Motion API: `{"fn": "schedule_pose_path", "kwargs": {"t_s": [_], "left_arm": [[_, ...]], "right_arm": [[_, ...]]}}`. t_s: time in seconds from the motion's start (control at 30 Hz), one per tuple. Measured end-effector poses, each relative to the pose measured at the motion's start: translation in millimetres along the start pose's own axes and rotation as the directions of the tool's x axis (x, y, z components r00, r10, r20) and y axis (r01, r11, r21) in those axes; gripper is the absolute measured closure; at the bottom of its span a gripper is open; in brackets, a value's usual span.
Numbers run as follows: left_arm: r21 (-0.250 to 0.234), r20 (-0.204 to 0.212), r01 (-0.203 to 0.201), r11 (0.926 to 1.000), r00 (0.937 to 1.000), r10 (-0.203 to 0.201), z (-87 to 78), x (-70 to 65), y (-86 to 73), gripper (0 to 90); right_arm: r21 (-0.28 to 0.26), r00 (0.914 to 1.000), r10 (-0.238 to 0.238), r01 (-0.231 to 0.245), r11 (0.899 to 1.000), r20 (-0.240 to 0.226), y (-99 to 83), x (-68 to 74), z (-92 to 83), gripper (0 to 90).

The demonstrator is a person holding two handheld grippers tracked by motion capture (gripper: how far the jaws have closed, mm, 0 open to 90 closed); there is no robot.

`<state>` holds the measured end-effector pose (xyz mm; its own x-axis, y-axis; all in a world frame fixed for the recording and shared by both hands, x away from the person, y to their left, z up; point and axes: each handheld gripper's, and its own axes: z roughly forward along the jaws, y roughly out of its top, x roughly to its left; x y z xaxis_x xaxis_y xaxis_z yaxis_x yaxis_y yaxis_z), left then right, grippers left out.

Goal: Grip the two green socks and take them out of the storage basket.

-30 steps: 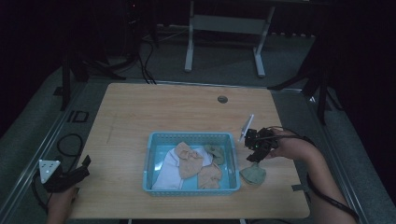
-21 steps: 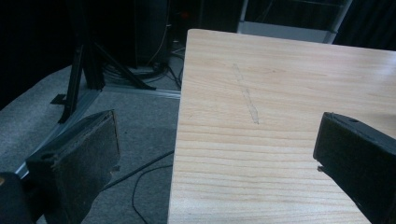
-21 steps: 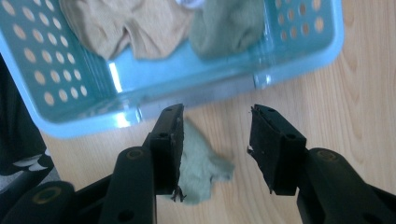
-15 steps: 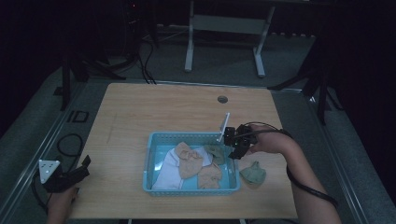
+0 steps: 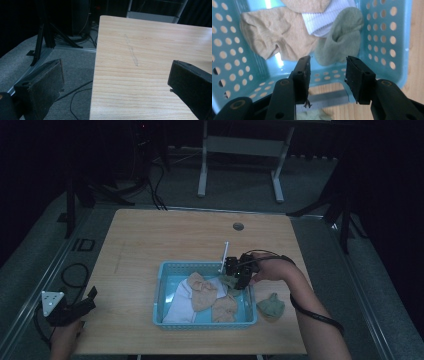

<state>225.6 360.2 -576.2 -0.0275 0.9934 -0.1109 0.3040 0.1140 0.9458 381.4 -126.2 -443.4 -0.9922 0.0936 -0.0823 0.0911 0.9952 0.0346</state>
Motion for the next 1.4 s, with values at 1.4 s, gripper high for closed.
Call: {"fn": "schedule_pose_path", "kwargs": {"t_s": [1.4], "left_arm": [[0.000,-0.001,0.001,1.0000,1.0000,-0.001,0.0,0.0,0.0,0.7]], "right_arm": [[0.090,0.9986,-0.005,0.001,0.996,0.052,23.0,0.0,24.4,84.0]]}}
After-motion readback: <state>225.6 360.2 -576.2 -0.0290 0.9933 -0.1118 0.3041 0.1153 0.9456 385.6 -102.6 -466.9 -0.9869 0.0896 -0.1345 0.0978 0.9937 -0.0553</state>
